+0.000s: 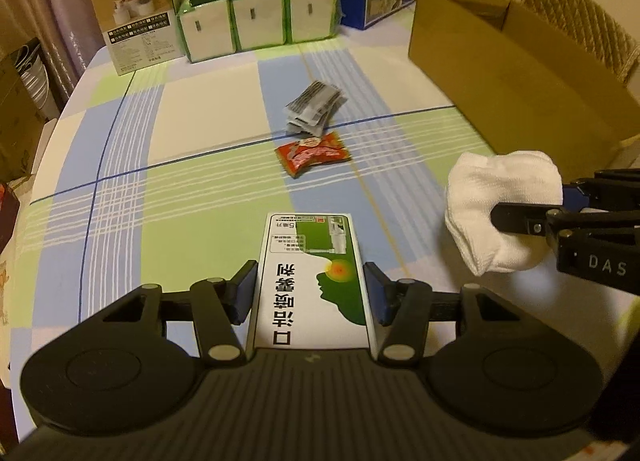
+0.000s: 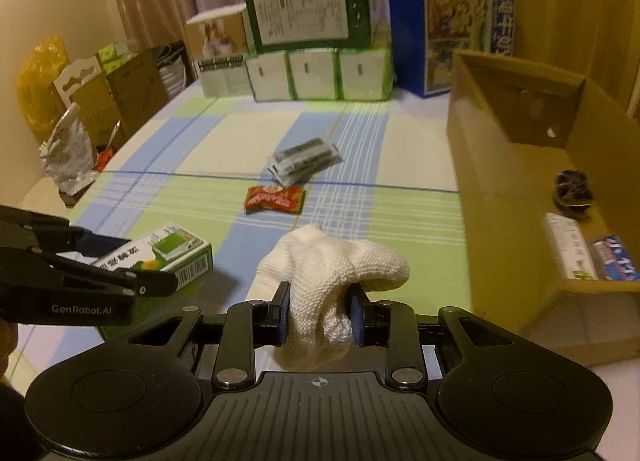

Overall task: Organize objects
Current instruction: 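Carry the green-and-white box and the cloth toward the cardboard box, then move the green-and-white box and the cloth over the cardboard box with both tools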

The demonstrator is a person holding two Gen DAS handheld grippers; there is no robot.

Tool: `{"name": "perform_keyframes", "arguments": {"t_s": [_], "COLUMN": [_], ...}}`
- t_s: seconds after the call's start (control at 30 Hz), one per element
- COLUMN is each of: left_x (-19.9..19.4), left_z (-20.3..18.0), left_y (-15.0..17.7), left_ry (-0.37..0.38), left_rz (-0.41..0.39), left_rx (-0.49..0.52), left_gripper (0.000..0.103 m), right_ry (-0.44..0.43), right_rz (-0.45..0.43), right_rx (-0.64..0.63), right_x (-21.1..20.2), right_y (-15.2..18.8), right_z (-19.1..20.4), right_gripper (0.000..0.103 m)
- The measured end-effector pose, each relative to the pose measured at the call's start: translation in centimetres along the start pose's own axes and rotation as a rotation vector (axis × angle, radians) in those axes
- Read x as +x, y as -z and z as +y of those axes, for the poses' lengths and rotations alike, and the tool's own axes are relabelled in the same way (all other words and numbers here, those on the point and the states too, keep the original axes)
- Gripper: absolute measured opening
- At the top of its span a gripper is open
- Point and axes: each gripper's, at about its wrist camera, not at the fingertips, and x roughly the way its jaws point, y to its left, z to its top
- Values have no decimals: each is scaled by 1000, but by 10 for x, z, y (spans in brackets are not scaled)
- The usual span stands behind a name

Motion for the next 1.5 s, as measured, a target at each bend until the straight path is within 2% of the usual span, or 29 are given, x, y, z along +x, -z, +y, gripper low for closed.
{"name": "perform_keyframes", "arguments": {"t_s": [0.37,0.7,1.13,1.5], "left_x": [-78,-127,-141,-138], "left_z": [-40,-83,-144,-167], "left_y": [10,3,-11,-15], "left_ry": [25,62,143,168], "left_rz": [-83,-162,-199,-196], "left_rx": [-47,-39,31,58], "left_gripper": [51,51,51,51], "right_ry": [24,72,161,187], "right_rz": [-69,-127,-165,-178], "right_rx": [31,73,156,187], "right_x": [-80,-138,-180,-196], "right_y": [6,15,24,29], "right_z": [-4,-24,-74,-96], "right_gripper": [26,26,26,26]}}
